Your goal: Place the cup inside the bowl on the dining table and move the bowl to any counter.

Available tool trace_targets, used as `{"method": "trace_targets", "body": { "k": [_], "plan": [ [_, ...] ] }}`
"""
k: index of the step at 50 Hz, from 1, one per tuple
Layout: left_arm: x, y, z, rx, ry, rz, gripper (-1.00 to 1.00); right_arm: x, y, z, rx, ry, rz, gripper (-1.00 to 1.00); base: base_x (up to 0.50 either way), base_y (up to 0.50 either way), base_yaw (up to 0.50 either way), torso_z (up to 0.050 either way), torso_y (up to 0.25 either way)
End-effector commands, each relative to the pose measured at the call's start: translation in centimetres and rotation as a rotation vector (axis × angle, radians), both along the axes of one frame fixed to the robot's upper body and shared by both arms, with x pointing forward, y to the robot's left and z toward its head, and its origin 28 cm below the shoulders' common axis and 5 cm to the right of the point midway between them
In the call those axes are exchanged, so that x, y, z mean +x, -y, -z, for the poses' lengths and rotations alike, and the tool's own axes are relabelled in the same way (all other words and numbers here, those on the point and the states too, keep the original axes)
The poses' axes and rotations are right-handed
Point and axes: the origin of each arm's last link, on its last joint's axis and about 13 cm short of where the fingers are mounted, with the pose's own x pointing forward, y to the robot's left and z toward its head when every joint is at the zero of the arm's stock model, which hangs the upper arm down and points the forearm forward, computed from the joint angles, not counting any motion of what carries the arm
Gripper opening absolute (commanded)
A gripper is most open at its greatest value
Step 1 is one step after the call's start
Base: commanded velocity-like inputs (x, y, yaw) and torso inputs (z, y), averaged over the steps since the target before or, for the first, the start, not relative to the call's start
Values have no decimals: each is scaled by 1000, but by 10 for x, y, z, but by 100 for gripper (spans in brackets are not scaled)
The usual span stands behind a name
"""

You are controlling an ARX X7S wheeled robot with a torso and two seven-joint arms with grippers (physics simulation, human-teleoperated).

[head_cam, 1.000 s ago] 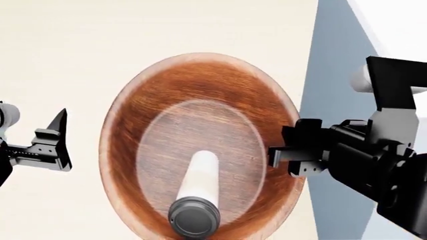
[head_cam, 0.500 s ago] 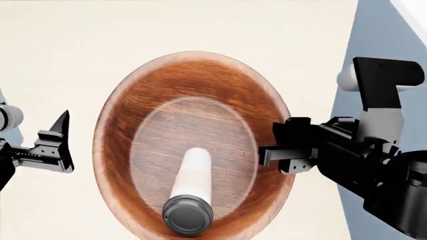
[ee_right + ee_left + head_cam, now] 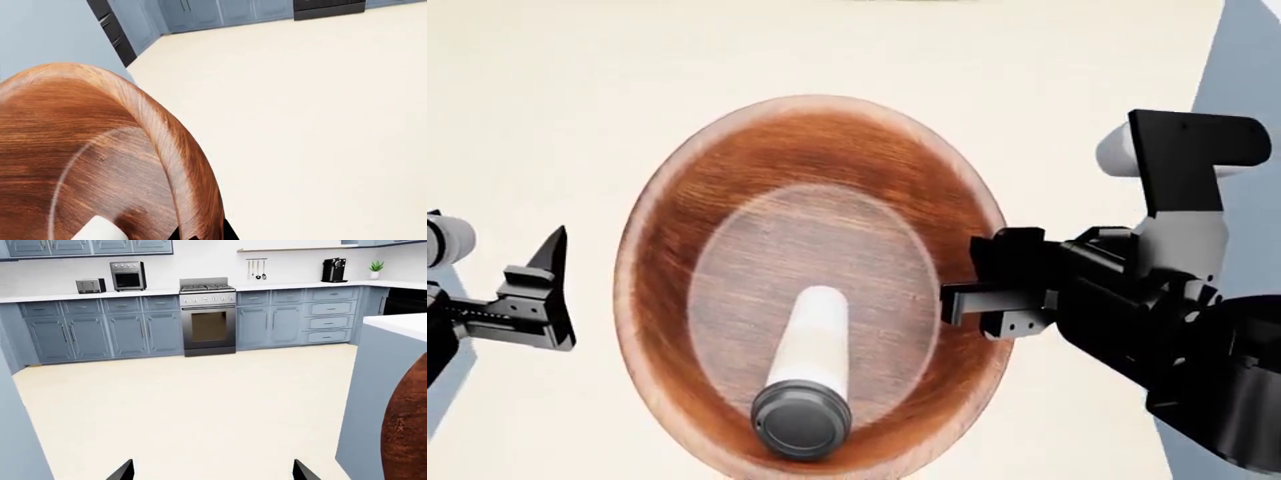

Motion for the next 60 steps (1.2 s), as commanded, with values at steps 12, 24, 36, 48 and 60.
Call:
{"method": "trace_targets", "body": {
  "k": [12,24,36,48,60],
  "plan": [
    [0,1,1,-2,-3,6,100,4,0,-7,32,53,7,-100,499,171,0,0,2],
    [2,2,-1,0,-2,11,100,4,1,-8,27,55,8,-100,500,3,0,1,2],
    [2,0,2,-5,-6,6,100,8,-1,-5,19,59,1,-100,500,7,0,0,2],
    [2,0,2,-4,-5,9,100,7,-1,-3,21,57,-6,-100,500,9,0,0,2],
    [1,-1,2,-2,-6,6,100,9,-2,-3,16,58,-9,-100,500,26,0,0,2]
  ]
}}
